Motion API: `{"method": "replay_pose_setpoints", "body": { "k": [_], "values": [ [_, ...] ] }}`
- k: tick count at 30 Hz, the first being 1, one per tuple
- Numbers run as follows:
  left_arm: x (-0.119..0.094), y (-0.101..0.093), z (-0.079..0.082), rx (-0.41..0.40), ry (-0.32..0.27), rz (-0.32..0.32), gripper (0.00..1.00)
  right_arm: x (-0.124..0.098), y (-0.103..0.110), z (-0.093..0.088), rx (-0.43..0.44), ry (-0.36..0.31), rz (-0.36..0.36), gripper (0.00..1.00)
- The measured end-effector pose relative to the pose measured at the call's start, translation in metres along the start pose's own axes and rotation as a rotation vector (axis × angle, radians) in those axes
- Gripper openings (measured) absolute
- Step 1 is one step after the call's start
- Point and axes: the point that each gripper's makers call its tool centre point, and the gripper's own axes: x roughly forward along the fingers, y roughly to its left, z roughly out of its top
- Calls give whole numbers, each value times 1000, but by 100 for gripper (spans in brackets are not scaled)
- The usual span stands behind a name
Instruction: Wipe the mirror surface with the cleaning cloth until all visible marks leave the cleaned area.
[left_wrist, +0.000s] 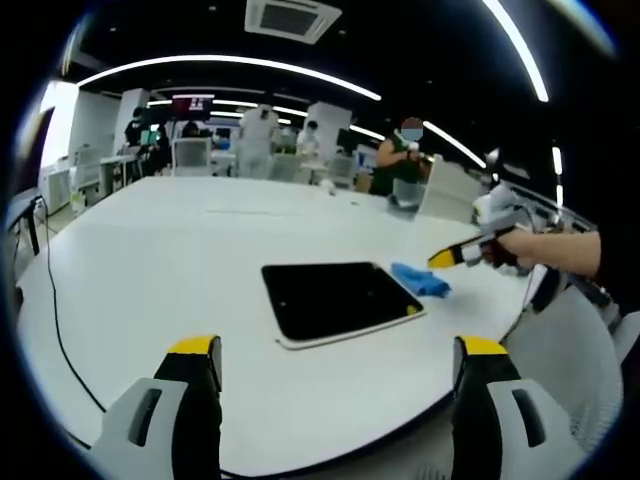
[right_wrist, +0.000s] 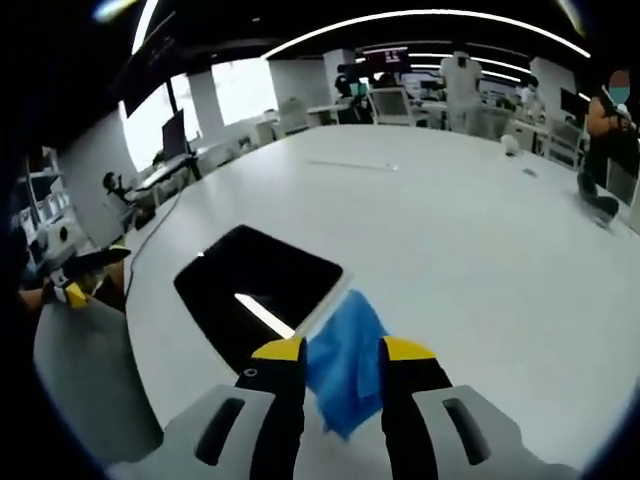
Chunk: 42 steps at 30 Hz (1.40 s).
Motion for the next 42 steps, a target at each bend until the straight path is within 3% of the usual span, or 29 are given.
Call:
{"method": "replay_pose_setpoints", "body": {
  "k": [18, 27, 42],
  "values": [
    [0, 0, -2, -1, 10, 2, 96, 23, -9, -18, 42, 118, -38, 33],
    [0, 0, -2, -2, 11, 4, 96, 27, -4, -23, 31, 134, -27, 25],
    [0, 0, -3, -2, 16, 3, 96, 29, -14, -25, -1, 116, -68, 13]
  ]
}}
